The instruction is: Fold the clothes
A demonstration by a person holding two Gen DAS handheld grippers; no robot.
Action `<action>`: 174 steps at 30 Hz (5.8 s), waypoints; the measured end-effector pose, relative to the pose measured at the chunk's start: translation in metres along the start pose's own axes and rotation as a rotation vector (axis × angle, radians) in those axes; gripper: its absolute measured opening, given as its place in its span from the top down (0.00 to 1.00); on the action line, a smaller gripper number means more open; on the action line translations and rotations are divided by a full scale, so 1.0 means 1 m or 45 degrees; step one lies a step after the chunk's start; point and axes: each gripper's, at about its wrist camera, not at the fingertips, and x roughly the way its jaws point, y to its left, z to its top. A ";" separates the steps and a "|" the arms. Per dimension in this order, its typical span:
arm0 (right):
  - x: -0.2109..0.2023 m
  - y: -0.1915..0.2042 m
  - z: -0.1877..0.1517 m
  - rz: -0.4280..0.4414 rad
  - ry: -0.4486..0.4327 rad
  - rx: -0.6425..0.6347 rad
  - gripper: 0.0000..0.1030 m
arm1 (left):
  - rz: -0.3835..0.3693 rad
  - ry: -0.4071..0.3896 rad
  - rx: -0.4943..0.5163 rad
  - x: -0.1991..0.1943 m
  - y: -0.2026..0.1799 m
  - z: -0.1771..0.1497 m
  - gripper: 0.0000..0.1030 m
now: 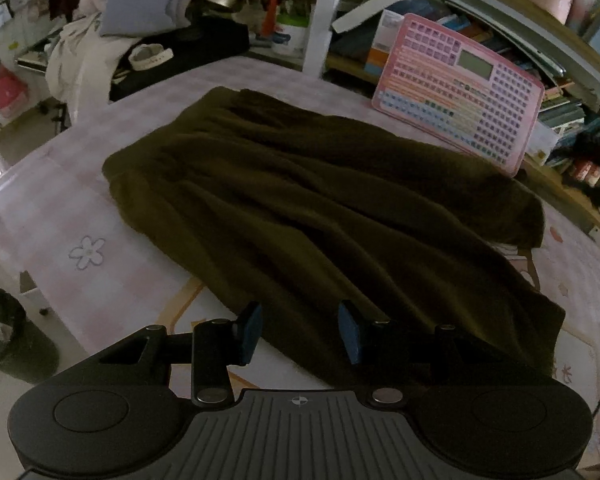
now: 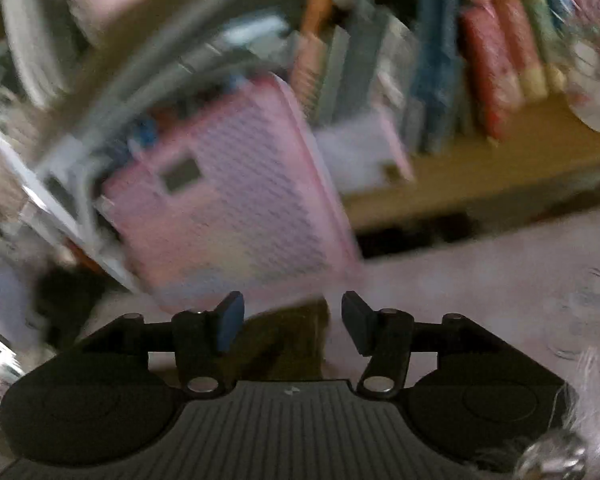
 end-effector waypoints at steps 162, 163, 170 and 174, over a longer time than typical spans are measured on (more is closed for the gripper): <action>-0.151 0.117 -0.312 -0.963 0.041 -0.076 0.87 | -0.400 0.081 -0.139 0.099 0.192 0.093 0.80; -0.151 0.117 -0.312 -0.965 0.042 -0.074 0.87 | -0.394 0.087 -0.129 0.099 0.192 0.094 0.80; -0.159 0.117 -0.307 -0.959 0.031 -0.019 0.86 | -0.305 0.007 -0.041 0.081 0.194 0.100 0.57; -0.172 0.128 -0.303 -0.951 -0.030 -0.032 0.82 | -0.278 -0.075 0.032 0.065 0.195 0.102 0.55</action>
